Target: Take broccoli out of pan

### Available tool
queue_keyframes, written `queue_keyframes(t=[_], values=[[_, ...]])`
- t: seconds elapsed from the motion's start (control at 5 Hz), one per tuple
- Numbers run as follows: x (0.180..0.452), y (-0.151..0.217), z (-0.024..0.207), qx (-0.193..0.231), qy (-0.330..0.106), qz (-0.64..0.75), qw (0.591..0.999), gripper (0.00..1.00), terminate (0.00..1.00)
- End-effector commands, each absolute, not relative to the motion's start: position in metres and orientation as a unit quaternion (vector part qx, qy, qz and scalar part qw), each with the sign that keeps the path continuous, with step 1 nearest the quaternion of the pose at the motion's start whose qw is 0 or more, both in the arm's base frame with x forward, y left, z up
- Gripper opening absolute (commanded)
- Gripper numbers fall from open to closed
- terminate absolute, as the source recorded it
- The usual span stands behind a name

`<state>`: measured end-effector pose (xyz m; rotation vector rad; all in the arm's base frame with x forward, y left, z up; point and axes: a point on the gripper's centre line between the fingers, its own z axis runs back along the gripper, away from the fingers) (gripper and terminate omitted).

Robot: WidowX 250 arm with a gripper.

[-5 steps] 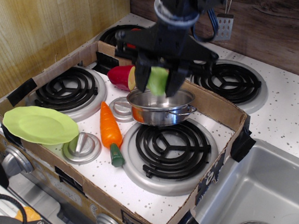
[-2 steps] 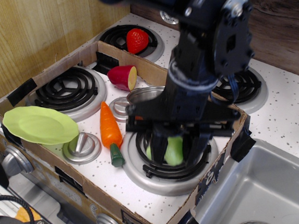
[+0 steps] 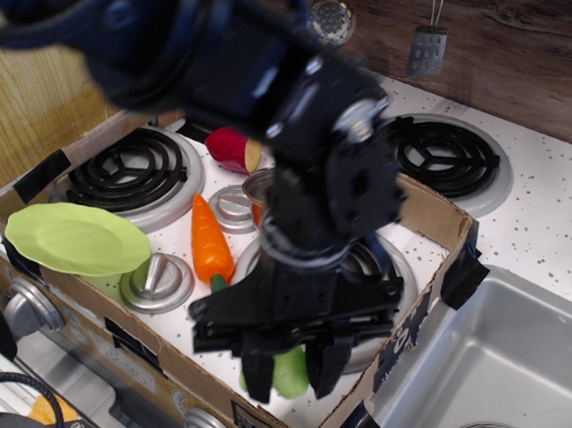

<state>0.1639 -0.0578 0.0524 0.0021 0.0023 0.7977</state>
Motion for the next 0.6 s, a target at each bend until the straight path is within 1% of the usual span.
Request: queue_keyframes(t=[0.0, 0.2, 0.4], values=[[0.170, -0.050, 0.050, -0.012, -0.016, 0.374, 0.927, 1.00, 0.00], [0.177, -0.046, 0.059, -0.001, -0.018, 0.363, 0.932, 1.00, 0.00], [0.188, -0.041, 0.082, 0.020, -0.023, 0.344, 0.938, 1.00, 0.00]])
